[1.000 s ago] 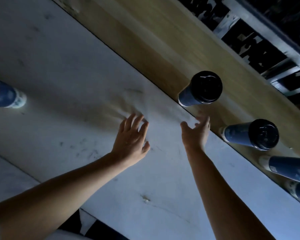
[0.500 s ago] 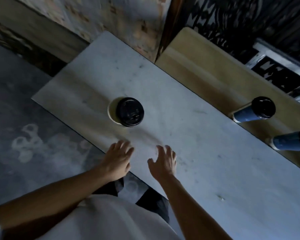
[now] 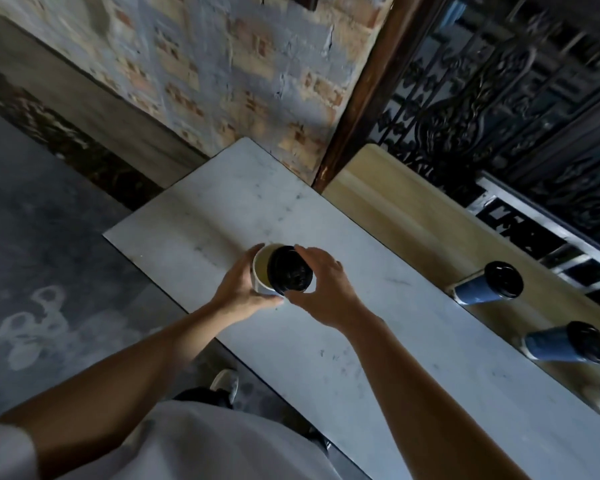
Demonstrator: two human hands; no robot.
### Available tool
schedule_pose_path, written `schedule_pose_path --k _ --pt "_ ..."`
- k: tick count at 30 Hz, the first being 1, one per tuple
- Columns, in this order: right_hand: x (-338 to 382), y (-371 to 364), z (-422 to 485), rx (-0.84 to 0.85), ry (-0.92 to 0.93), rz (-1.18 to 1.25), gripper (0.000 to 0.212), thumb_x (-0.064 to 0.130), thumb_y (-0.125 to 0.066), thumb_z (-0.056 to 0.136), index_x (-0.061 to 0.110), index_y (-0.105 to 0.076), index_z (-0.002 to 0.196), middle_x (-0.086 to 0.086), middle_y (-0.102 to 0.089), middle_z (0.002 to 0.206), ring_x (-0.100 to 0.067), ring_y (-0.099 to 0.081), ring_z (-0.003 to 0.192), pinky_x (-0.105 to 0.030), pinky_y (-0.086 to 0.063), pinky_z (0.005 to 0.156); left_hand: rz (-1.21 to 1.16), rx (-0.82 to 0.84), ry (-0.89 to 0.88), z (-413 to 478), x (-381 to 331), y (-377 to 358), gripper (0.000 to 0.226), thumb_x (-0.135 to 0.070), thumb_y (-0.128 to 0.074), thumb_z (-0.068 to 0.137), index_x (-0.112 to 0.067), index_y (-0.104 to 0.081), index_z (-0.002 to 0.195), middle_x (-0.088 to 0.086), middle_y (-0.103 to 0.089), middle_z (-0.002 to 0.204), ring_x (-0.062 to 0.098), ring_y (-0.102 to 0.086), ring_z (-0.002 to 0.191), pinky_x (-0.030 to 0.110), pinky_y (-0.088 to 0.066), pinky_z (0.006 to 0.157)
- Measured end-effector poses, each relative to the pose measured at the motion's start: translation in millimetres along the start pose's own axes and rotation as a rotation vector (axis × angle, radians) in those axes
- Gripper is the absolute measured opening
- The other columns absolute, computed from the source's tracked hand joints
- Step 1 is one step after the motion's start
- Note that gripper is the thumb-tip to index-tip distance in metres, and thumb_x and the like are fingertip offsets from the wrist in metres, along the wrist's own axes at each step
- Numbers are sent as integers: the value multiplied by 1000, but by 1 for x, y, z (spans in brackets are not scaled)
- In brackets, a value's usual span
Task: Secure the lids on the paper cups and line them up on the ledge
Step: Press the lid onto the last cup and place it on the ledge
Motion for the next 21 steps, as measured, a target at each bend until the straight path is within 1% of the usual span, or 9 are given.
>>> schedule_pose_path --k 2,4,6,8,10,13,15,18,21 --pt "1 -4 2 6 5 -39 80 32 -73 81 24 -34 150 -1 -39 149 -28 -37 133 -36 -39 105 -22 -3 32 0 -8 -4 94 -22 -94 55 -28 -48 136 -11 -62 120 12 -60 111 2 -44 78" --pt "2 -3 2 2 -14 -48 77 29 -73 82 24 -35 150 -2 -37 149 -27 -36 133 -36 -41 104 -49 -14 56 -1 -9 -10 88 -18 -93 56 -26 -51 133 -9 -64 114 13 -61 105 -1 -43 69" --pt "3 1 -1 -5 -32 -49 77 30 -74 81 25 -38 148 -3 -36 146 -24 -34 132 -35 -44 101 -56 -6 47 -4 -11 -15 87 -24 -90 53 -25 -53 132 -11 -65 112 10 -63 101 -1 -43 68" --pt "3 2 -3 -3 -27 -79 75 31 -74 78 28 -41 145 -2 -37 143 -22 -34 130 -36 -48 99 -56 19 35 -8 -13 -19 85 -22 -90 56 -26 -53 132 -16 -65 110 0 -63 97 0 -44 72" --pt "4 2 -6 -4 -19 -108 73 31 -74 75 31 -45 142 0 -36 139 -21 -35 127 -38 -51 94 -52 42 33 -10 -13 -23 82 -17 -91 60 -27 -52 131 -22 -64 109 -8 -61 97 5 -47 77" --pt "6 3 -6 16 15 -155 67 31 -73 73 32 -48 135 1 -35 131 -20 -35 123 -38 -55 87 -38 82 25 -9 -10 -27 80 -22 -91 61 -32 -52 130 -20 -68 110 -4 -65 101 22 -56 84" --pt "9 4 -5 28 29 -185 64 31 -72 73 31 -48 132 0 -35 129 -20 -36 121 -39 -56 85 -28 90 13 -8 -9 -27 78 -25 -90 62 -33 -52 130 -19 -70 111 -2 -66 101 26 -58 85" --pt "10 3 -2 41 25 -164 64 32 -74 73 31 -49 133 -1 -35 128 -21 -34 122 -39 -54 87 -26 145 9 -6 -11 -21 79 -25 -88 64 -34 -50 133 -19 -68 115 -1 -65 105 29 -58 88" --pt "9 6 -3 53 -3 -8 65 34 -76 73 36 -50 132 2 -36 128 -18 -31 122 -35 -49 93 -43 252 77 -1 -4 -15 79 -24 -76 66 -37 -46 138 -14 -64 124 9 -62 116 36 -56 95"
Point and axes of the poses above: each hand's wrist, its own z-axis towards the middle knuckle, its own y-axis out of the back of the hand, x = y × z, the point moved 1 cm from there along z, towards the middle knuckle
